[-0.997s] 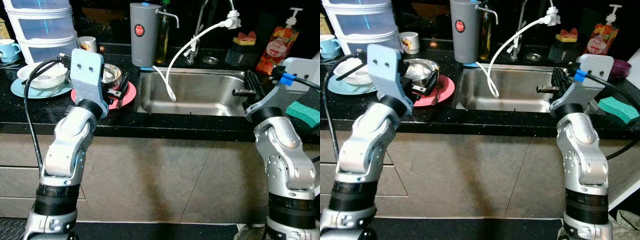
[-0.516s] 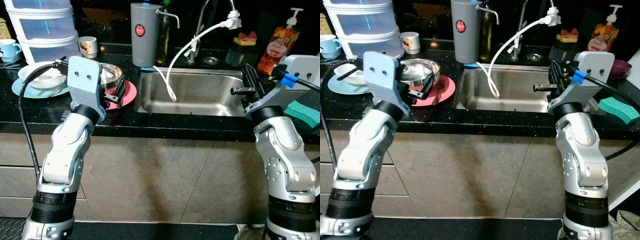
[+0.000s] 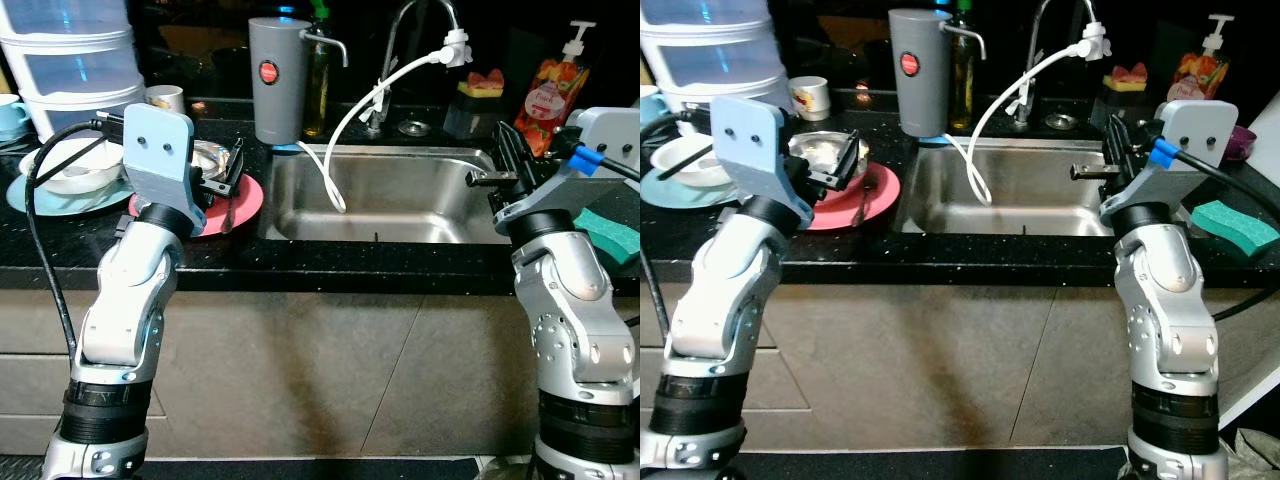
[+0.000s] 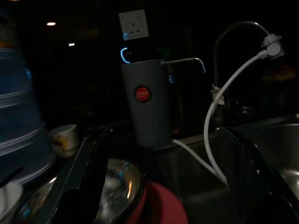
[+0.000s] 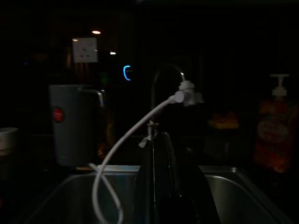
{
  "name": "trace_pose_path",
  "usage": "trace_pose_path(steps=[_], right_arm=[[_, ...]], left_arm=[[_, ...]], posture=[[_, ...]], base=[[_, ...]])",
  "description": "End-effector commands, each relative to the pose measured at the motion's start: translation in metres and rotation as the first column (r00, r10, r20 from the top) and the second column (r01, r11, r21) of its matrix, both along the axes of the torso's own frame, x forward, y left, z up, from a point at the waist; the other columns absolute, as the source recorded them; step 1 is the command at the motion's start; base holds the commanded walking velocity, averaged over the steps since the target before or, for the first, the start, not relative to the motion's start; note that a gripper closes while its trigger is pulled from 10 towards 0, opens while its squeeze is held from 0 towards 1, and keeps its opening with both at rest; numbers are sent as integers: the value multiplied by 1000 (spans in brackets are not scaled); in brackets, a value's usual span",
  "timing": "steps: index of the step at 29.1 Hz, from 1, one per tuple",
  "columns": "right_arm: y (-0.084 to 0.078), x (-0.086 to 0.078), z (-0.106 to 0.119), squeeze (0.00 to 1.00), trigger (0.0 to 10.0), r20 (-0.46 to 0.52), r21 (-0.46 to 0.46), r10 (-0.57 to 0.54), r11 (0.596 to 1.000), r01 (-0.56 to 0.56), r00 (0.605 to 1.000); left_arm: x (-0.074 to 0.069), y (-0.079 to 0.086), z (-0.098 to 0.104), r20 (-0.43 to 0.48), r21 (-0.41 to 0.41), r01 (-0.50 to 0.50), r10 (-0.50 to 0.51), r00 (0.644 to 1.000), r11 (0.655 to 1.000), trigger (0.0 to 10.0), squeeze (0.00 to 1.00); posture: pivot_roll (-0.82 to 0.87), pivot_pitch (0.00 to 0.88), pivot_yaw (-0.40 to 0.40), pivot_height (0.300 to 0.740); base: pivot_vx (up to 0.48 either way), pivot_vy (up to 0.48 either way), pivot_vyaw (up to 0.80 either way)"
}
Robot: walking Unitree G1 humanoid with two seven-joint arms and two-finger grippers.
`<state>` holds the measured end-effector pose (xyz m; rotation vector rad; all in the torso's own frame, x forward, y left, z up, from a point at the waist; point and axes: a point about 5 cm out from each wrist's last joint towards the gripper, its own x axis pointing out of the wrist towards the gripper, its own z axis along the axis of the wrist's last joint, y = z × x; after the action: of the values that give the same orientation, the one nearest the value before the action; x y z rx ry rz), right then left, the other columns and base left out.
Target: Kitchen organization
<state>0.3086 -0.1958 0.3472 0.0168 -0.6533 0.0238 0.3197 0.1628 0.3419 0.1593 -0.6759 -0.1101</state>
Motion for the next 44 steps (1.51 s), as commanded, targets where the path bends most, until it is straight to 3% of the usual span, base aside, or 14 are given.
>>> trace_pose_path(steps=[1,19,31,44], right_arm=[[-3,-2,1,0,10000,11,-6,-21,1000,21,1000],[-6,0,-3,0,10000,2,0,-31,1000,31,1000],[-6,1,-3,0,10000,0,-1,-34,999,34,999],[-6,0,-5,0,10000,-8,-12,-29,1000,29,1000]], left_arm=[[0,-1,2,12,11,3,-3,1000,1000,10000,0],[2,-2,3,11,12,6,-6,1000,1000,10000,0],[2,-4,2,1,3,19,-19,1000,1000,10000,0],[-2,-16,8,-146,-26,94,-97,984,995,10000,0]], posture=[[28,146,-58,740],[28,152,-53,740],[27,155,-55,740],[34,160,-51,740]], base=[[382,0,0],[351,0,0],[0,0,0],[0,0,0]])
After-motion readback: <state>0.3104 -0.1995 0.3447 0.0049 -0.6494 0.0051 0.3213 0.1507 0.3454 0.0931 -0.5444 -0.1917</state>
